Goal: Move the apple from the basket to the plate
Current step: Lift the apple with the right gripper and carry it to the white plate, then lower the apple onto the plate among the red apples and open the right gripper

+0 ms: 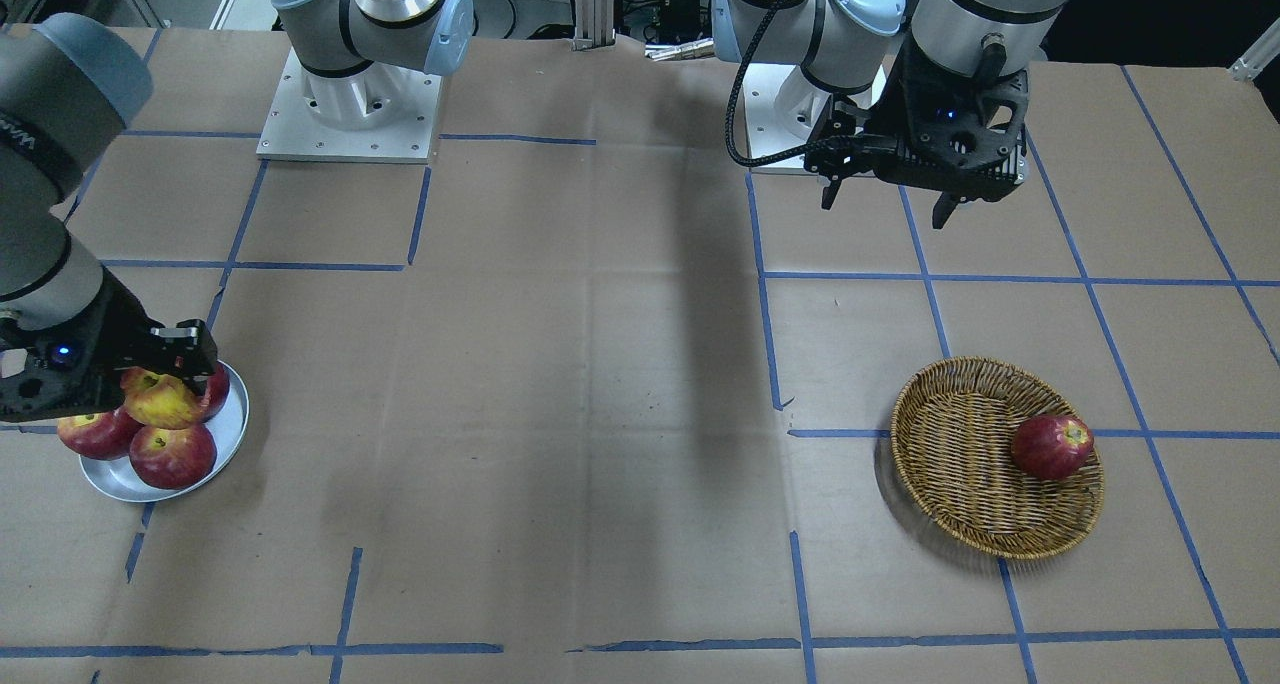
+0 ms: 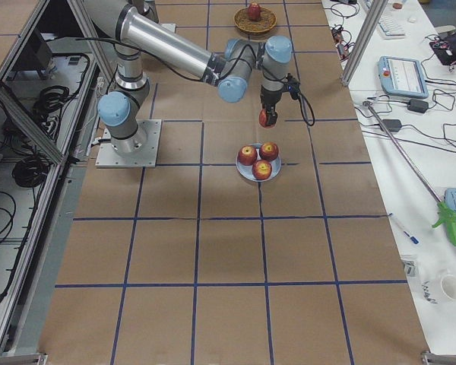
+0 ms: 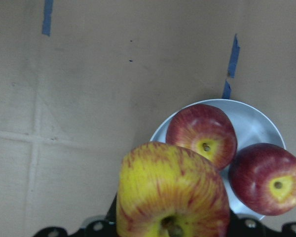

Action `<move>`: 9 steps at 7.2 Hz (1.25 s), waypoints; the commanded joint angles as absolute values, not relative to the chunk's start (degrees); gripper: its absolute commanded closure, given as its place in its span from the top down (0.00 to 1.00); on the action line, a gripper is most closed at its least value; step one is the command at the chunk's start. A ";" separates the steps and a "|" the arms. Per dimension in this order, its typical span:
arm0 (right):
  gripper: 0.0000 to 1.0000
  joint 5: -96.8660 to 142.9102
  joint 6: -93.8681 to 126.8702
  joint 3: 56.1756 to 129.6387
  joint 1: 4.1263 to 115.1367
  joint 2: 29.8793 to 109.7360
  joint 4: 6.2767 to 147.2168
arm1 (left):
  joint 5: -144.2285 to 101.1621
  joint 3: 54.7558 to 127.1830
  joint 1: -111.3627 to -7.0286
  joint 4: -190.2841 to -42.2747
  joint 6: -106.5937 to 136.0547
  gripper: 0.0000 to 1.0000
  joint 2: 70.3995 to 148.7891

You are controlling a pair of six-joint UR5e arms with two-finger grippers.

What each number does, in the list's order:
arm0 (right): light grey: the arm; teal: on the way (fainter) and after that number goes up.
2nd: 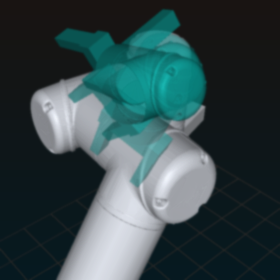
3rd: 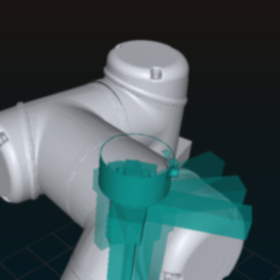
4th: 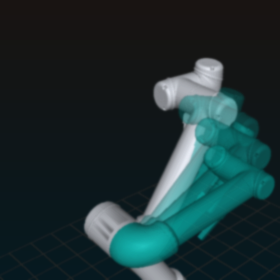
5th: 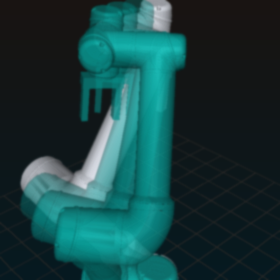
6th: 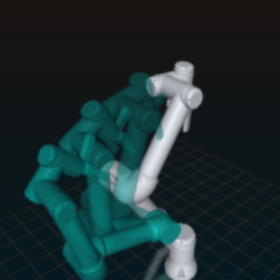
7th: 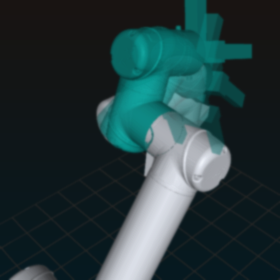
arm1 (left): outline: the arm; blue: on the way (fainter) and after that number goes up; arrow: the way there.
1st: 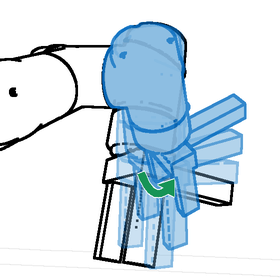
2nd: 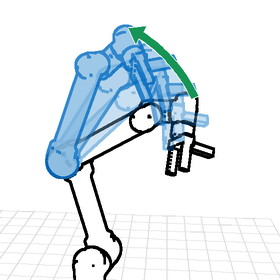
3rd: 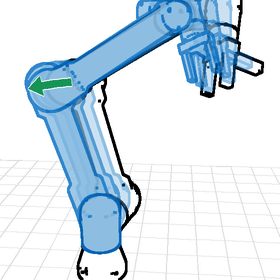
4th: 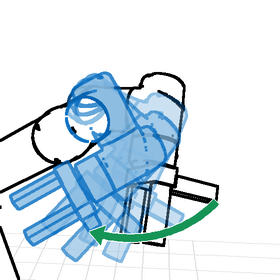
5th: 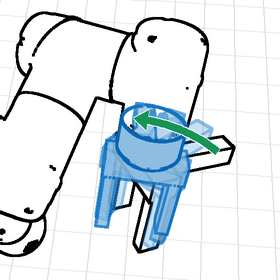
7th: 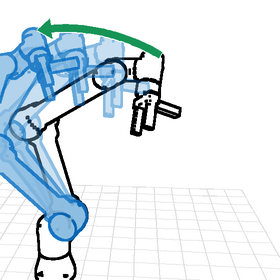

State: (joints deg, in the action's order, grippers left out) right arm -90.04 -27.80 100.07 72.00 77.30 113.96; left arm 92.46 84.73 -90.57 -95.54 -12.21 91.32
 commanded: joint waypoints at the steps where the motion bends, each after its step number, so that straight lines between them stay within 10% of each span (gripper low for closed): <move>1: 0.60 -89.74 -38.11 104.91 65.15 77.26 121.59 | 92.46 84.73 -90.62 -95.54 -12.13 0.99 91.32; 6: 0.65 -90.00 -39.81 109.16 64.16 76.47 127.27 | 92.46 84.73 -90.62 -95.54 -12.22 0.99 91.49; 9: 1.00 -90.52 -39.90 109.07 64.16 76.38 126.74 | 92.46 84.81 -90.62 -95.54 -12.22 0.99 91.49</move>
State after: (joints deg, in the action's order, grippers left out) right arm -90.23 -39.92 109.14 64.16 76.42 126.82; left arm 92.46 84.75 -90.62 -95.54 -12.22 91.49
